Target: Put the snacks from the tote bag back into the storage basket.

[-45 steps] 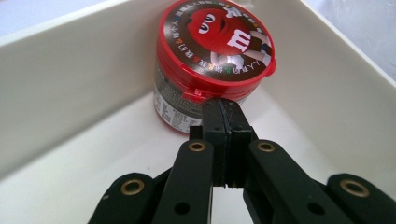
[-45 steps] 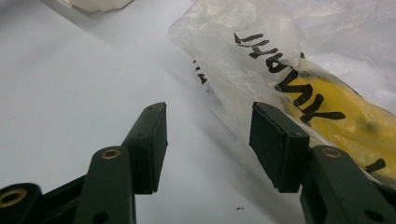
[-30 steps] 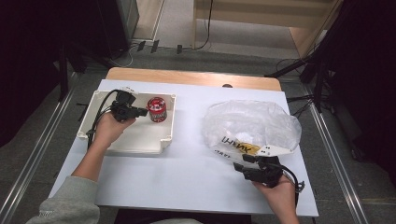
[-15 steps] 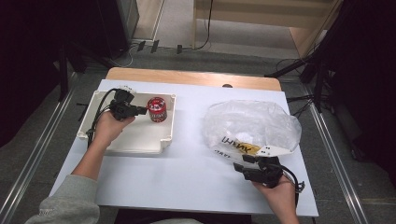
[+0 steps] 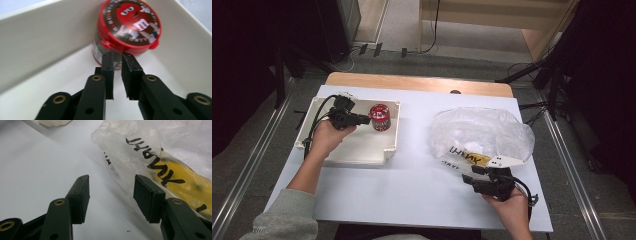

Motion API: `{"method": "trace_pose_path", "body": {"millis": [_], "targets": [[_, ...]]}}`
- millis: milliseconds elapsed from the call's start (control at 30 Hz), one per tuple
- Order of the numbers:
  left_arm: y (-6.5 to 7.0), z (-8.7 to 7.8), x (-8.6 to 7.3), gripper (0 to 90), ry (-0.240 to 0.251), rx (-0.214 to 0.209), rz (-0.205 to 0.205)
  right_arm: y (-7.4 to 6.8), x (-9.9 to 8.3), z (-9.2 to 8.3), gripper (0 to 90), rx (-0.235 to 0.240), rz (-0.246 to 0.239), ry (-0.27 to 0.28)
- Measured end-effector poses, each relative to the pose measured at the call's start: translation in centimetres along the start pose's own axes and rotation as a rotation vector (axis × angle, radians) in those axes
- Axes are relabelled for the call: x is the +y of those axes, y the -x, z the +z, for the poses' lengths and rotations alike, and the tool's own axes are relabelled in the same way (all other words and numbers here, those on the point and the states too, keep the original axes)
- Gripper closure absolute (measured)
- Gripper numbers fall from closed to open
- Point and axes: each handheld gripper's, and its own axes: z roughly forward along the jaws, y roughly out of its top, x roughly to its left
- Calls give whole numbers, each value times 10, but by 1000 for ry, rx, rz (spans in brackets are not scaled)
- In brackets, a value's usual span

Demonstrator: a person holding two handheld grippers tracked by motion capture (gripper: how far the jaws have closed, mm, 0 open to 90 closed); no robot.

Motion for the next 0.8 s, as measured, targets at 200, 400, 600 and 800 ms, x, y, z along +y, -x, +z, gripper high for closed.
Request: {"method": "trace_pose_path", "body": {"millis": [200, 400, 600, 800], "targets": [[3, -7, -1, 745, 16, -25, -11, 1, 0, 0, 478, 4, 1, 4], [8, -14, -1, 686, 20, -42, -8, 0, 1, 0, 478, 6, -2, 7], [16, -19, -1, 614, 13, -67, 4, 0, 2, 0, 478, 7, -5, 11], [25, -25, 0, 581, 31, -102, 16, 0, 2, 0, 478, 8, -5, 11]]}}
